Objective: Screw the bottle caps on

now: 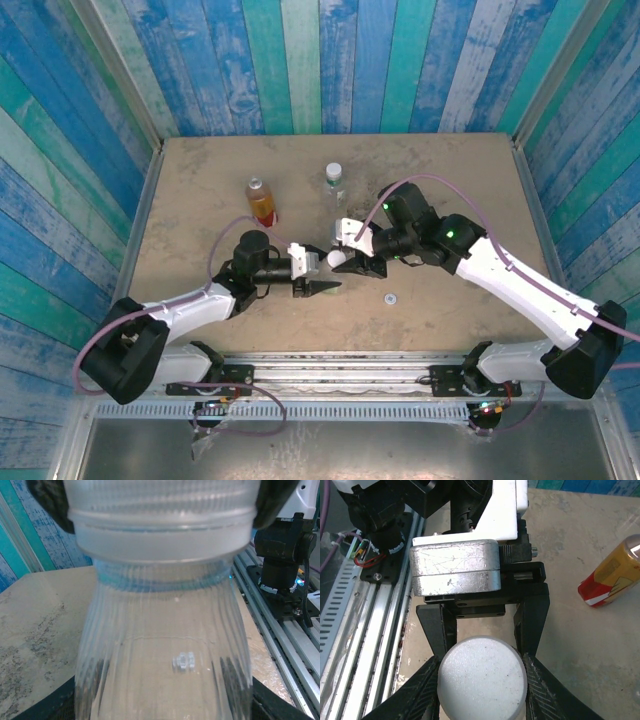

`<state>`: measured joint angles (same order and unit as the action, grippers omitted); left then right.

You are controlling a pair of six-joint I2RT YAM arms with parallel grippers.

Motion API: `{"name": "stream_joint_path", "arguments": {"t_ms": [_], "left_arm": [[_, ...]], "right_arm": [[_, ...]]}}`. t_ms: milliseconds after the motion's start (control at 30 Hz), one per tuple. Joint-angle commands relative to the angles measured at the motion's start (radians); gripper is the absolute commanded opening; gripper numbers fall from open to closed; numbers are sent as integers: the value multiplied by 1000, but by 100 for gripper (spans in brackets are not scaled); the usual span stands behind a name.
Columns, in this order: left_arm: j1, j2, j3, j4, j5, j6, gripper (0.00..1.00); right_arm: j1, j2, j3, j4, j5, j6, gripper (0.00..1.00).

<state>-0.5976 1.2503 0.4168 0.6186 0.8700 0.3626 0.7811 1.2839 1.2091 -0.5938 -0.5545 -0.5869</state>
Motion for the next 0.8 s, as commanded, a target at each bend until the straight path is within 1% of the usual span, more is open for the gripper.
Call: {"name": "stream_joint_path", "arguments": {"t_ms": [0,67,167,200,233,267,367,400,467,500,533,567,667,767], "left_arm": [[-1,-35,14,-6,-25,-12,56],[0,-32,18,-3,-63,-24,54],[-1,-25,13,48,-127,-46,55],[-1,-20,13,59,-150,-52,54],[-1,-15,15,70,-175,-56,54],[-1,-11,14,87,-211,-66,54],[-1,-1,13,132,-312,-84,54],[-1,0,15,135,-342,-84,54],[-1,0,23,127,-353,-76,54],[-1,28,28,119,-344,-73,54],[-1,32,31,112,-329,-70,55],[-1,37,34,106,-305,-70,55],[-1,40,28,104,-256,-74,56],[-1,28,16,107,-249,-82,56]], "right_arm": [[-4,-1,7,3,-17,38,33],[-4,-1,0,28,5,104,28],[-4,-10,-35,101,46,240,28],[-3,-16,-54,135,75,296,26],[-3,-21,-73,171,111,348,20],[-3,-27,-98,204,144,398,17],[18,-54,-163,289,268,524,17],[25,-64,-187,322,313,576,15],[41,-77,-211,341,386,619,15],[48,-85,-218,341,415,617,16],[50,-93,-228,342,423,607,17],[49,-104,-238,347,423,576,21],[46,-131,-242,328,403,493,40],[47,-171,-256,333,390,429,51]]}}
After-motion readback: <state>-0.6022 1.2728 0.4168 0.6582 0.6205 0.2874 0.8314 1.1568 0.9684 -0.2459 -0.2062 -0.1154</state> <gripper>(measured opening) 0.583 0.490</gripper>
